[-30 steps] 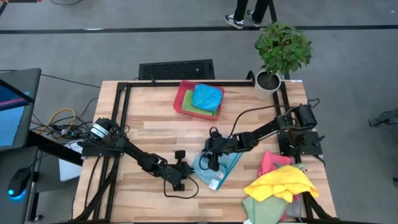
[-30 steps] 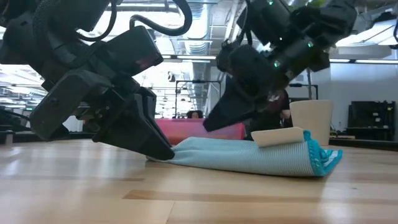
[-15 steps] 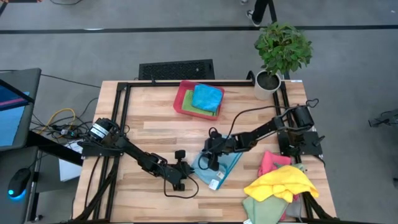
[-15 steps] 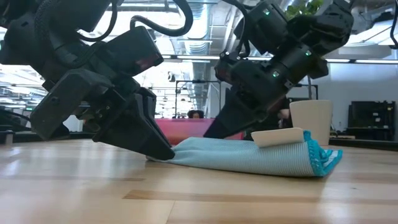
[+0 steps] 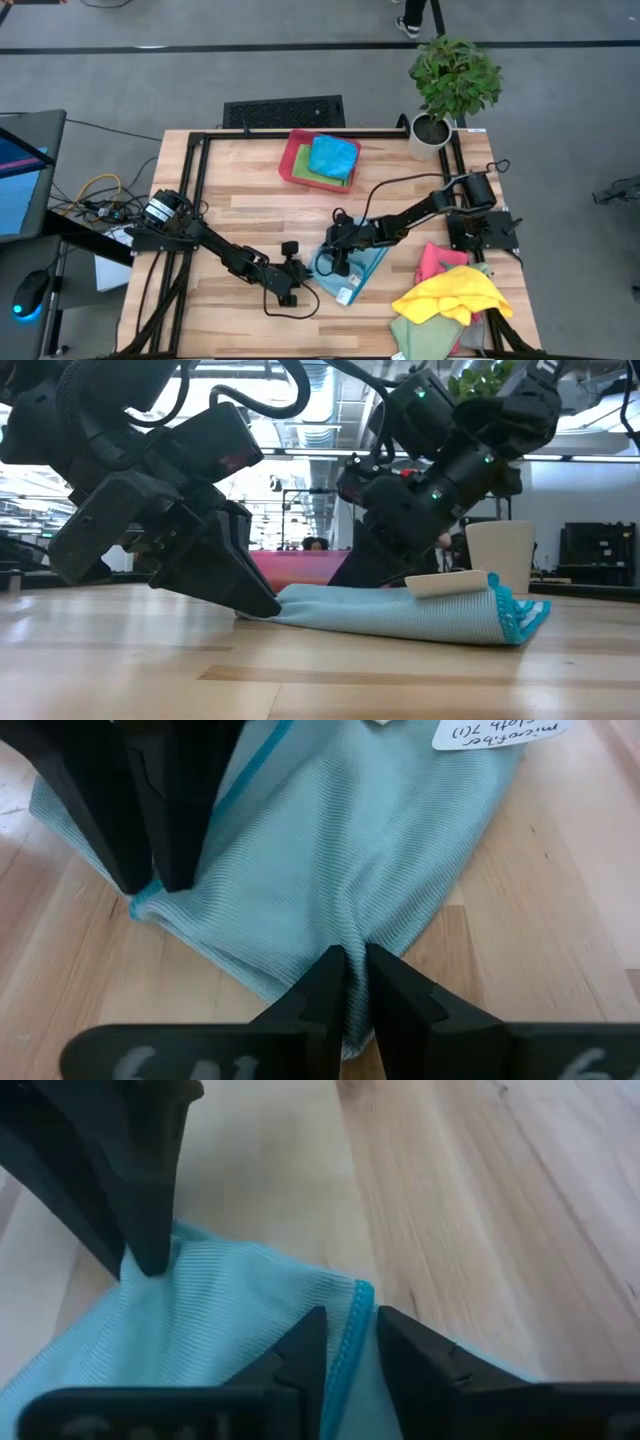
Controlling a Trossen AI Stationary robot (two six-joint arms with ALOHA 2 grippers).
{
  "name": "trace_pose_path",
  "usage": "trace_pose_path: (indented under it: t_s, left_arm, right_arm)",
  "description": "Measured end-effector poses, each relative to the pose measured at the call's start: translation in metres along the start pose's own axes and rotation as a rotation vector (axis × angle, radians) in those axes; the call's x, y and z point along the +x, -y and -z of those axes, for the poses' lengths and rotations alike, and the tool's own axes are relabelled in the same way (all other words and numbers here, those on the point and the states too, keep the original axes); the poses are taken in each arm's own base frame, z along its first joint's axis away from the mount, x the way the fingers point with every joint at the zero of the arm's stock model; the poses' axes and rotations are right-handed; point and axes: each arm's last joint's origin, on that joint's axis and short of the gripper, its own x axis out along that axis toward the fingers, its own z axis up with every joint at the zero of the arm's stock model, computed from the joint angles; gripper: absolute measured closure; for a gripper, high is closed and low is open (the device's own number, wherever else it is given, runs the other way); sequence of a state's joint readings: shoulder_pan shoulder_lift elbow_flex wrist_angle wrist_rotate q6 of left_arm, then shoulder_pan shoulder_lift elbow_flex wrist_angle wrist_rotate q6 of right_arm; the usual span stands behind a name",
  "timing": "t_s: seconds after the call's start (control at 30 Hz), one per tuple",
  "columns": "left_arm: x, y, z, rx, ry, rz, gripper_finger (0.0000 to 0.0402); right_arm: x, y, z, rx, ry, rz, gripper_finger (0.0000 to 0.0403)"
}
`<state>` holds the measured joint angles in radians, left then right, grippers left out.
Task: Fold microfiber towels
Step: Fold the light blue microfiber cloth
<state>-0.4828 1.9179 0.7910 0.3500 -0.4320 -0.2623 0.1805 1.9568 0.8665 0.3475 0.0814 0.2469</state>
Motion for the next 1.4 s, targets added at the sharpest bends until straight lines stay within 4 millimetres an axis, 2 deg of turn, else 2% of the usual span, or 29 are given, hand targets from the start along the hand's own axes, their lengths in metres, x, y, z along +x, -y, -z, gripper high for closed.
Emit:
trace_pose_path:
  t_s: [0.27, 0.47, 0.63, 0.73, 0.87, 1.03, 1.17, 1.3, 1.4]
  left_arm:
    - [0.0, 0.0, 0.0, -0.002, 0.0, 0.001, 0.0367]
    - [0.0, 0.0, 0.0, -0.002, -0.001, 0.001, 0.0367]
    - [0.0, 0.0, 0.0, -0.003, 0.002, 0.002, 0.0367]
    - [0.0, 0.0, 0.0, -0.004, 0.005, 0.004, 0.0367]
    - [0.0, 0.0, 0.0, -0.004, 0.005, 0.004, 0.0367]
    - [0.0, 0.0, 0.0, -0.009, 0.005, 0.004, 0.0367]
    - [0.0, 0.0, -0.001, -0.002, 0.007, 0.004, 0.0367]
    - [0.0, 0.0, -0.001, 0.001, 0.009, 0.005, 0.0367]
    - [0.0, 0.0, -0.001, 0.001, 0.01, 0.005, 0.0367]
  right_arm:
    - [-0.006, 0.0, -0.002, -0.013, -0.016, 0.025, 0.0389]
    - [-0.014, -0.006, -0.003, -0.006, -0.039, 0.059, 0.0372]
    - [-0.025, -0.013, -0.004, -0.024, -0.06, 0.085, 0.0382]
    - [-0.025, -0.012, -0.002, -0.002, -0.086, 0.093, 0.0365]
    - [-0.026, -0.009, 0.001, -0.009, -0.099, 0.165, 0.0306]
    - [-0.048, -0.013, -0.014, -0.004, -0.024, 0.229, 0.0239]
    - [-0.065, -0.03, -0.021, 0.007, 0.071, 0.174, 0.022]
    - [-0.061, -0.053, 0.003, 0.004, 0.098, 0.138, 0.0228]
    - [-0.056, -0.063, 0.025, 0.043, 0.082, 0.156, 0.0237]
